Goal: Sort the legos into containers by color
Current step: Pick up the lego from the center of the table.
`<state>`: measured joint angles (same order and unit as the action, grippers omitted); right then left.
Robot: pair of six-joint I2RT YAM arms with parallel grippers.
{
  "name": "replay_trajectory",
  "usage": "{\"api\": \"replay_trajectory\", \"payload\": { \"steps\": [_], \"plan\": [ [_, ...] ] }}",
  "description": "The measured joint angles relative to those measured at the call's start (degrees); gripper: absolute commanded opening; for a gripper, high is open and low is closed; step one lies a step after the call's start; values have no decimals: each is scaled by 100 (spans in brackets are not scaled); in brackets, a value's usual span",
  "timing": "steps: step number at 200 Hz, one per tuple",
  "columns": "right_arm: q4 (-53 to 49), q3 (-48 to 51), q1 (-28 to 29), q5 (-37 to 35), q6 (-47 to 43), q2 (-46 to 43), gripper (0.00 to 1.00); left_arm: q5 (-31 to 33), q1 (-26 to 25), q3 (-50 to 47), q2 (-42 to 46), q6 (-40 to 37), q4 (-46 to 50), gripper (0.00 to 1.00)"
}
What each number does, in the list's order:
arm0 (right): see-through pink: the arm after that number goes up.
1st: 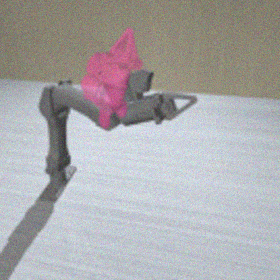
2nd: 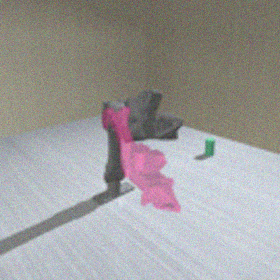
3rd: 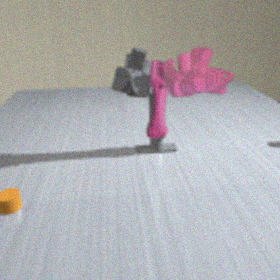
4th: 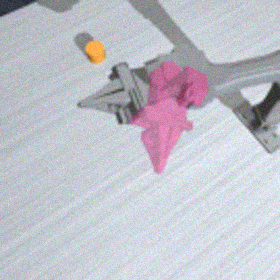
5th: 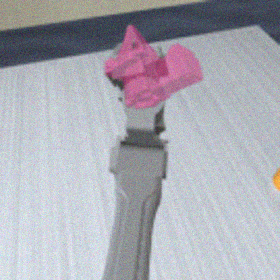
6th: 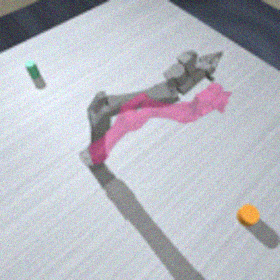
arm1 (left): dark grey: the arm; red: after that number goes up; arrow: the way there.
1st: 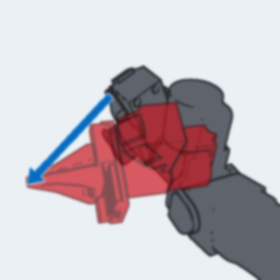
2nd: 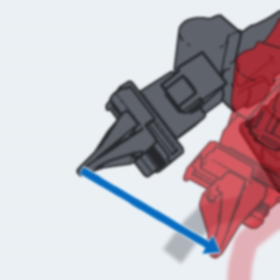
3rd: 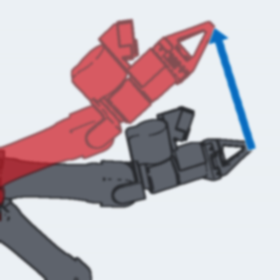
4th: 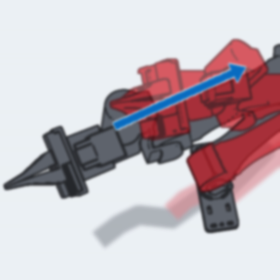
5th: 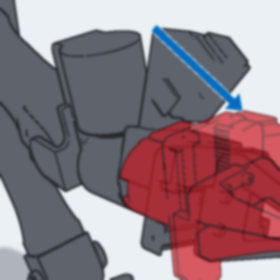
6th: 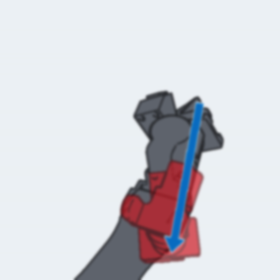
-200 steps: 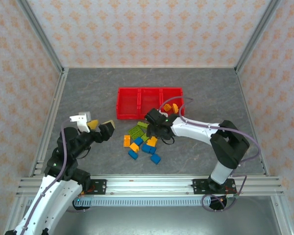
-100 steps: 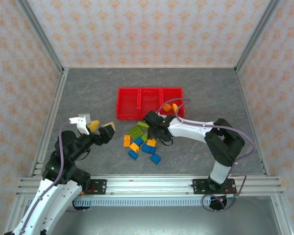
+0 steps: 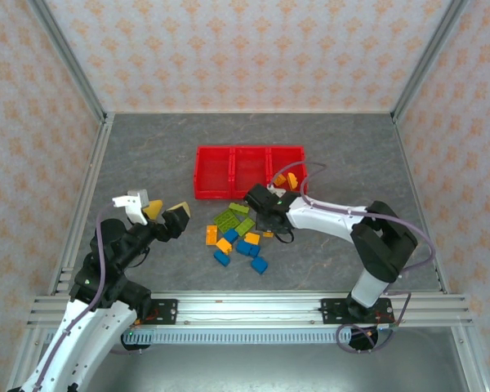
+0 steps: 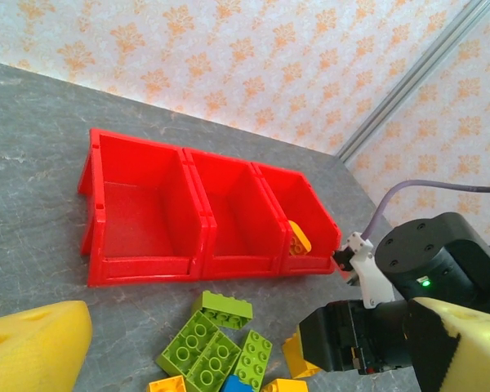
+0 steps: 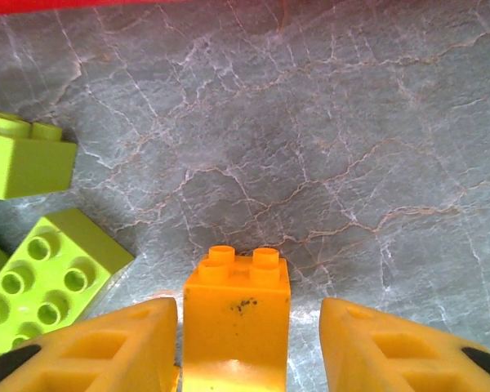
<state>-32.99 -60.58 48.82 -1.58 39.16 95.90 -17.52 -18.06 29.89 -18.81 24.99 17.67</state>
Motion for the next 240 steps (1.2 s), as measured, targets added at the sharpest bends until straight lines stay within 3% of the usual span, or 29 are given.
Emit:
{"api": "replay_trajectory", "payload": {
  "steps": [94, 178, 240],
  "plan": [
    [136, 4, 0, 4, 0, 225, 50, 85, 0, 0, 0, 2, 0, 99],
    [85, -7, -11, -258, -170, 505, 28, 240, 0, 0, 118, 4, 2, 99],
    [116, -498, -116, -459, -907, 470, 26, 476, 0, -2, 210, 46, 7, 99]
  ]
}}
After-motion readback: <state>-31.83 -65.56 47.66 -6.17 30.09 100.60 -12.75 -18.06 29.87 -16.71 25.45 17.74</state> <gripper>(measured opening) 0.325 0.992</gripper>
